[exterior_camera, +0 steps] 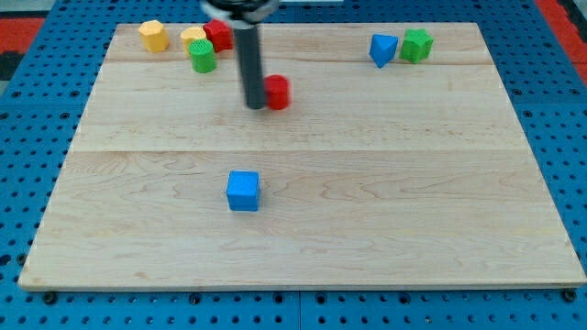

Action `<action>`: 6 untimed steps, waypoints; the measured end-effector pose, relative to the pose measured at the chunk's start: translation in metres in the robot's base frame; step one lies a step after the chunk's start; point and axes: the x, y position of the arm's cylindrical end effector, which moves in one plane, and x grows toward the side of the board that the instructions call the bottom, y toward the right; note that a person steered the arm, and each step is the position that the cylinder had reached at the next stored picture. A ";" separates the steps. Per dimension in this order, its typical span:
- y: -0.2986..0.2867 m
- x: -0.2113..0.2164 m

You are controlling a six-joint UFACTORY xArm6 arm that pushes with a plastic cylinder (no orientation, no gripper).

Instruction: Move the red circle to the blue triangle

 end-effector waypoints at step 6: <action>0.109 0.033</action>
